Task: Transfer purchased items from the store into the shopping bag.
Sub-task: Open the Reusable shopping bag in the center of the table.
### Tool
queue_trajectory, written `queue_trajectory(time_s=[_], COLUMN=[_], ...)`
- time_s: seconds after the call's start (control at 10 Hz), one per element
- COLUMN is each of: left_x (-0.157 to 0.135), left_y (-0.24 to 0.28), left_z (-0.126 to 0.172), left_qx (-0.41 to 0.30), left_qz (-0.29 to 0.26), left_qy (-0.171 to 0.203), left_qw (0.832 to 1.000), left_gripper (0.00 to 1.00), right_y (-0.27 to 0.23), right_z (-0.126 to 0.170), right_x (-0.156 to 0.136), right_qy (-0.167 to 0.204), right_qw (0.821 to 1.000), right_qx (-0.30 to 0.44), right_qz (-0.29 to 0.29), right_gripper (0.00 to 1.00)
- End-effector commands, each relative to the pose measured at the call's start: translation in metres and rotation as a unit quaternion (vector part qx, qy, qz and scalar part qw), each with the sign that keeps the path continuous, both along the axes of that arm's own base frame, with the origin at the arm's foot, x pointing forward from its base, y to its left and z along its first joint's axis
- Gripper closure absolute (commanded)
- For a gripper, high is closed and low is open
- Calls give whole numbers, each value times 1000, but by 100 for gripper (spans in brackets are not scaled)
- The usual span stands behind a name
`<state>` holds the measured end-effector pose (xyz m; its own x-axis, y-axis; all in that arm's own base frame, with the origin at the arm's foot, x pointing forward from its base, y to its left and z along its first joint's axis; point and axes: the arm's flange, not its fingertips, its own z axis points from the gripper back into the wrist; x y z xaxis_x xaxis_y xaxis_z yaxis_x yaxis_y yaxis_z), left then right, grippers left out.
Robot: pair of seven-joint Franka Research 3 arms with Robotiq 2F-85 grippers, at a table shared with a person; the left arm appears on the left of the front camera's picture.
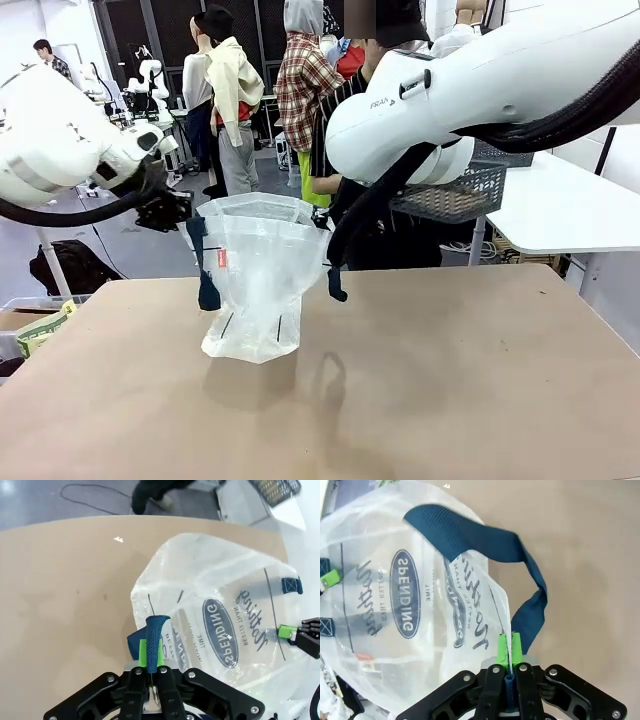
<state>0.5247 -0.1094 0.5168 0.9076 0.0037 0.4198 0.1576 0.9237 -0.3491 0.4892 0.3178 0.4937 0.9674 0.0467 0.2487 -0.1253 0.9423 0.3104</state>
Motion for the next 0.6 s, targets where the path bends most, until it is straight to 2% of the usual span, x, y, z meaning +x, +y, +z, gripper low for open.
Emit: queue_trajectory(time_s=[0.0, 0.2, 0.5], left_x=[-14, -18, -22], left_y=[12, 26, 27], left_z=[-1, -1, -16], left_qx=[-12, 1, 6], left_qz=[27, 41, 18], left_qy=[3, 6, -6], left_qw=[1000, 999, 1000], left_gripper=[100, 100, 100], right_y=[7, 16, 37], right_z=[5, 6, -7], right_x=[5, 8, 9], right_qy=[7, 1, 0], right_qw=[1000, 1000, 999], right_qx=[-15, -13, -32], right_qz=[-10, -9, 13], right_gripper=[100, 100, 100])
